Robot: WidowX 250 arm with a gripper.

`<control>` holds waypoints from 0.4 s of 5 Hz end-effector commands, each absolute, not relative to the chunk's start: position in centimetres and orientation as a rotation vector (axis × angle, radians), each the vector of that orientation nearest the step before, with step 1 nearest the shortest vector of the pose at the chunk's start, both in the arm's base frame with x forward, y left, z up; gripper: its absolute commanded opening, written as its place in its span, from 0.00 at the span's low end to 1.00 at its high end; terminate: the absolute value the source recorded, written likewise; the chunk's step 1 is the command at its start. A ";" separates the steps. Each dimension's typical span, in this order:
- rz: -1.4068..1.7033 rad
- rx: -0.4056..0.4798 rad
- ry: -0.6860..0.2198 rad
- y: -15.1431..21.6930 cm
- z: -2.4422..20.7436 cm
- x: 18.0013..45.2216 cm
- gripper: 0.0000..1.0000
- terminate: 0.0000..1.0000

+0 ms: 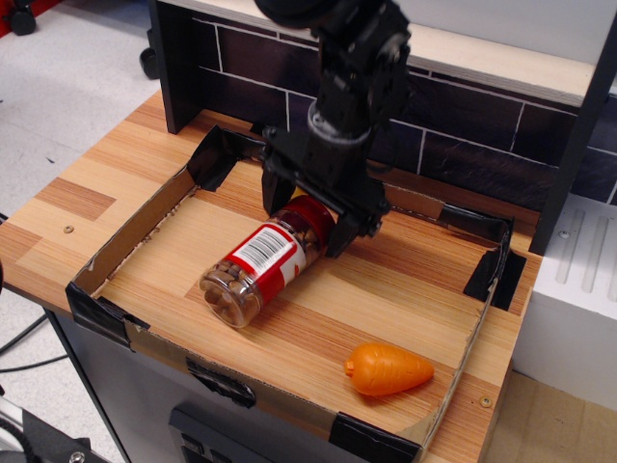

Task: Upright basil bottle

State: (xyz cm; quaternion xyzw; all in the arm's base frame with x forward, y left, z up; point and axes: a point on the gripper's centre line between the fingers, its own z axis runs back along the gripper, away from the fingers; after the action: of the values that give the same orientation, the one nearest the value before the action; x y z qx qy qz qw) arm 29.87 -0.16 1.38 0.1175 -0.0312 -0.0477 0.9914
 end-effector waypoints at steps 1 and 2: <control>-0.097 0.240 -0.106 -0.8 1.1 30.8 1.00 0.00; -0.131 0.229 -0.130 -1.0 1.4 30.9 0.00 0.00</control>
State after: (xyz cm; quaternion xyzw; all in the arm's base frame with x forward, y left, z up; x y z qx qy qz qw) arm 30.38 -0.77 0.47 0.1152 -0.0459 -0.0605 0.9904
